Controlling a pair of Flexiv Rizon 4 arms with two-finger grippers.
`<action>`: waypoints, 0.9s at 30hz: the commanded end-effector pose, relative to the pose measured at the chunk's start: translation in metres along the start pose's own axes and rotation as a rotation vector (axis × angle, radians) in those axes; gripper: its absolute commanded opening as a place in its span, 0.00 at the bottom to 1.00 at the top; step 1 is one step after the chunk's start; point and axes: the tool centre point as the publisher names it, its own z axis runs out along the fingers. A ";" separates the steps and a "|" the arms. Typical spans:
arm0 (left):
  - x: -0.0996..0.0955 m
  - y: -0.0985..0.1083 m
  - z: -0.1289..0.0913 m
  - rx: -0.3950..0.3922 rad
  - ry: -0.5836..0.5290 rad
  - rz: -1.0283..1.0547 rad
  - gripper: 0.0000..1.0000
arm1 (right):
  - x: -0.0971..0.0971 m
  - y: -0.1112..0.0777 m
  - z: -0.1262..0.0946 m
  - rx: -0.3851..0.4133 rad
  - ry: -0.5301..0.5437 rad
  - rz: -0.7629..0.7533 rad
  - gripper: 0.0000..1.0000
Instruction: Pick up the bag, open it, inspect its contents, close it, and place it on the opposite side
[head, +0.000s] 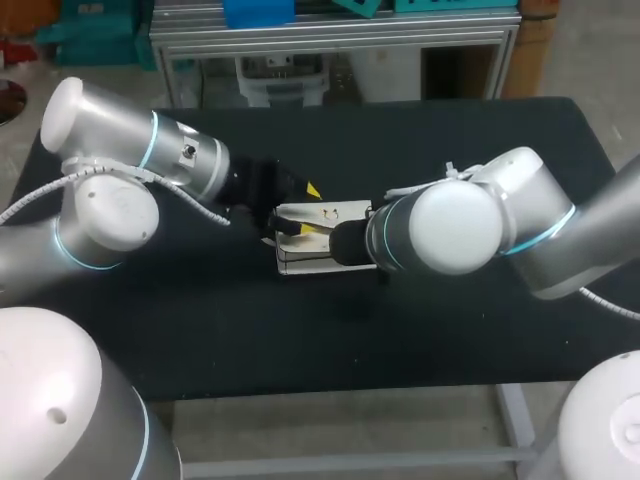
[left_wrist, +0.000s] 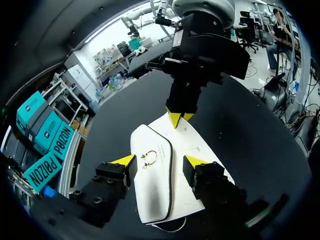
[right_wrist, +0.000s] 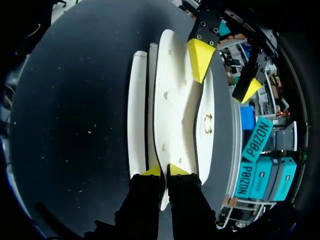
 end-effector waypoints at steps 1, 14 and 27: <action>-0.005 0.001 -0.014 0.030 0.025 -0.032 0.89 | 0.000 0.002 0.001 -0.001 -0.003 -0.003 0.00; -0.011 0.003 -0.029 0.014 0.019 -0.154 1.00 | -0.005 0.005 -0.027 -0.077 0.008 -0.014 1.00; -0.017 -0.002 -0.054 0.024 0.031 -0.336 1.00 | -0.035 -0.001 -0.063 -0.136 0.047 0.120 1.00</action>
